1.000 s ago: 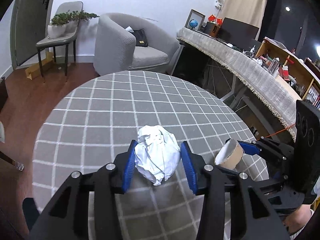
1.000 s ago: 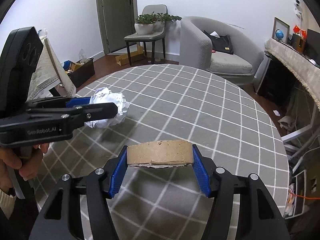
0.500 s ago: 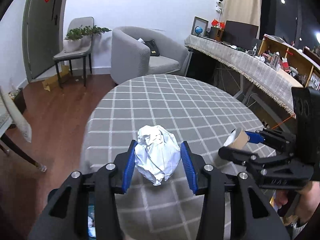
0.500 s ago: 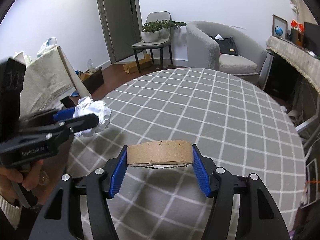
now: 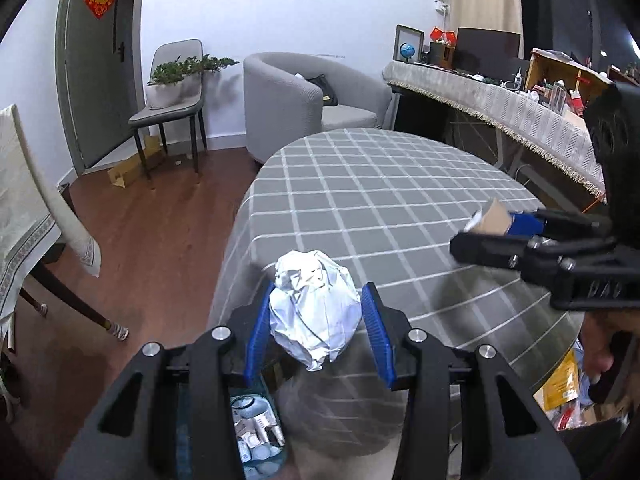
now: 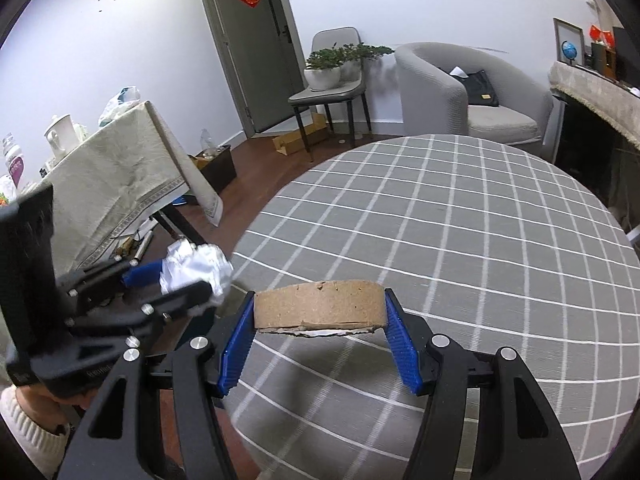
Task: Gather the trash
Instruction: 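Carry the foil ball with the left gripper over the teal bin and release it, then lower the tape roll into the teal bin and open the right gripper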
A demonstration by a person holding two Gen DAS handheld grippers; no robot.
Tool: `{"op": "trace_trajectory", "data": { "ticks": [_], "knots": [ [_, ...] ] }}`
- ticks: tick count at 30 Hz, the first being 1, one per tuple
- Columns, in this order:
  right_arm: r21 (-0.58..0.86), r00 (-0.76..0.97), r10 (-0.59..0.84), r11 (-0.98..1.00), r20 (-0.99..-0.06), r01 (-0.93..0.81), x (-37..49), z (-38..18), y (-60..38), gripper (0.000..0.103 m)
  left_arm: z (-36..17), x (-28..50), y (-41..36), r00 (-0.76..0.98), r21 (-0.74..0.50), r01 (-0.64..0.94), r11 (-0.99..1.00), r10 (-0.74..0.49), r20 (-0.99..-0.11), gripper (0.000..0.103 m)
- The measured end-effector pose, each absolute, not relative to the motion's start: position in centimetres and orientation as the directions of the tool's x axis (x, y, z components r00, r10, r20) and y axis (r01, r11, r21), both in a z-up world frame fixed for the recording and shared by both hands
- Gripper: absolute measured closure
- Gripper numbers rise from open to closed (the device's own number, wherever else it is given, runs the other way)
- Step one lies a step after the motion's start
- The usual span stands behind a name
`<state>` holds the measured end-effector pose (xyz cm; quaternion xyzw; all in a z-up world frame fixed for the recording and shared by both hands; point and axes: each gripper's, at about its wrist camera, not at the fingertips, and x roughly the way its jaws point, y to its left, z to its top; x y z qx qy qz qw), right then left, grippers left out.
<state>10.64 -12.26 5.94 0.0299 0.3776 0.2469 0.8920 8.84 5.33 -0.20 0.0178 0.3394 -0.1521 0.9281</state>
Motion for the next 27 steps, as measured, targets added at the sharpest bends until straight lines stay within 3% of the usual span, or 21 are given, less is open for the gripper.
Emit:
{"op": "trace_trajectory", "data": {
  "ticks": [9, 23, 27],
  "knots": [
    [0.255, 0.578, 0.504, 0.851, -0.642, -0.459, 11.5, 6.3, -7.2, 0.041, -1.1, 8.4, 10.5, 0.731, -0.050, 0.242, 0.969, -0.216, -0.647, 0.056],
    [0.252, 0.513, 0.541, 0.811, -0.666, -0.529, 12.1, 4.8, 0.4, 0.041, -7.5, 8.7, 16.9, 0.560, -0.038, 0.178, 0.983, -0.133, -0.818, 0.054],
    [0.245, 0.494, 0.542, 0.803, -0.680, -0.543, 12.2, 4.1, 2.6, 0.041, -9.0, 8.5, 18.2, 0.506, -0.054, 0.180, 0.982, -0.140, -0.851, 0.046]
  ]
}}
